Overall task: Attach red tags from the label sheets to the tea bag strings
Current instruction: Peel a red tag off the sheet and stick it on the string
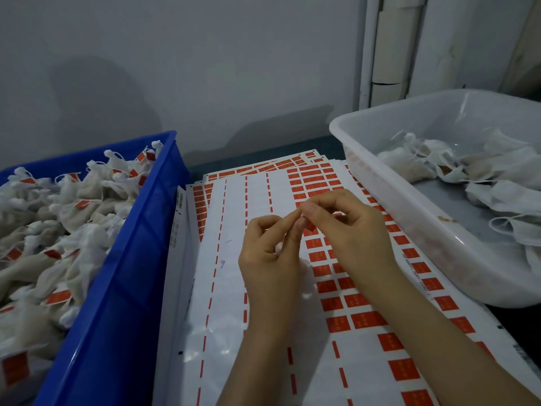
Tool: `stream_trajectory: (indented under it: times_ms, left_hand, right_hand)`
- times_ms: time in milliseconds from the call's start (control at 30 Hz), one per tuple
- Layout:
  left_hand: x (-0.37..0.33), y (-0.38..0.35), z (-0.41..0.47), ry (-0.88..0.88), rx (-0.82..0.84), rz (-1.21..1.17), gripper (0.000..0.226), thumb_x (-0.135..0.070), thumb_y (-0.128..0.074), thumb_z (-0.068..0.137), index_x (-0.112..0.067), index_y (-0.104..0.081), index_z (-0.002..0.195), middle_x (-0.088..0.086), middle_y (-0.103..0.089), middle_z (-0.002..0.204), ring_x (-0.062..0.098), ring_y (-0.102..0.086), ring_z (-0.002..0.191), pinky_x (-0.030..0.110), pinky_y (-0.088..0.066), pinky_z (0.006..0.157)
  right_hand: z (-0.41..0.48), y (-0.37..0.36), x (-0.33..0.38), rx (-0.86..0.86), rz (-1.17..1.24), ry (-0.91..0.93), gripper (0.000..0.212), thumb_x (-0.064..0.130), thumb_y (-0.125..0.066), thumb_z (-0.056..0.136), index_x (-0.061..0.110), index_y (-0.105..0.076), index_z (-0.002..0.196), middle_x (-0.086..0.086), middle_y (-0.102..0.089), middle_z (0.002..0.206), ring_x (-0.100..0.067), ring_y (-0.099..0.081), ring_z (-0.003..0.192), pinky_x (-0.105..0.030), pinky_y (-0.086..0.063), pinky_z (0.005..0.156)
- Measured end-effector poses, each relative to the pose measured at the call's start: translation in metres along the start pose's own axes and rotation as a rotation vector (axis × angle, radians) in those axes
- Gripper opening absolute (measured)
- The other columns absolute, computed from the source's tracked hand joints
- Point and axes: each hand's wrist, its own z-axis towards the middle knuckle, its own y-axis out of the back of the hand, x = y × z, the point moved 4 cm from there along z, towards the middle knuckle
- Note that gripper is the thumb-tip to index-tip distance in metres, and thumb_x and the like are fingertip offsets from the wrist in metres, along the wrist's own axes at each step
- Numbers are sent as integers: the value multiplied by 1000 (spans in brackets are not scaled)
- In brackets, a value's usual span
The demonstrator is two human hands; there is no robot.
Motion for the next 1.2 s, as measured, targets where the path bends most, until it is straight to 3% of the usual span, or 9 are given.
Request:
stream_trajectory:
  times_ms: [100,200,300,367,433,633,933,1200]
  left_hand:
    - [6,0,2,198,24,-132,22,-39,-59,76,-32,-70,93,-19,-69,88,-9,-60,89,0,-45,64]
    - [11,4,6,339,-11,-191,9,-36,-63,81,-42,-68,84,-35,-66,80,-13,-60,82,2,-45,53]
    - [12,6,7,393,-24,-237,9,-36,-63,80,-40,-70,84,-33,-67,79,-12,-62,77,5,-46,50]
    - [12,7,8,402,-26,-262,12,-35,-63,80,-36,-72,88,-30,-69,80,-12,-62,76,6,-46,50]
    - [11,6,7,400,-22,-277,15,-37,-64,77,-35,-73,89,-28,-69,82,-11,-62,76,6,-47,51]
    - [9,6,6,372,-16,-274,27,-49,-61,65,-36,-73,85,-28,-69,81,-8,-62,75,6,-47,52]
    - [11,5,7,368,-3,-244,7,-40,-63,79,-39,-70,80,-31,-67,76,-13,-59,74,2,-42,49]
    - [10,4,7,374,-3,-243,6,-37,-64,80,-40,-69,78,-31,-67,75,-14,-59,74,1,-43,49]
  right_hand:
    - [2,-1,-3,4,25,-82,18,57,-51,68,46,-54,82,36,-54,86,13,-57,80,6,-35,54]
    - [2,-5,-6,57,42,-126,35,64,-50,60,40,-53,86,29,-57,88,2,-60,79,4,-38,52]
    - [-2,-11,-8,149,35,-110,25,56,-60,67,37,-55,84,26,-61,82,6,-61,80,2,-41,57]
    - [-3,-13,-9,178,25,-102,11,39,-67,76,37,-56,80,29,-60,77,15,-57,81,3,-40,59]
    - [-3,-11,-10,161,10,-91,12,32,-67,80,39,-57,77,29,-60,73,15,-58,78,3,-40,58]
    - [-1,-6,-10,95,5,-89,12,33,-66,80,41,-58,76,30,-60,72,14,-59,74,3,-38,53]
    - [0,-4,-11,33,40,-96,13,31,-67,80,40,-57,80,32,-59,72,14,-60,74,1,-39,50]
    - [1,-4,-11,25,48,-108,14,31,-67,79,40,-57,80,31,-59,76,16,-59,72,1,-39,49]
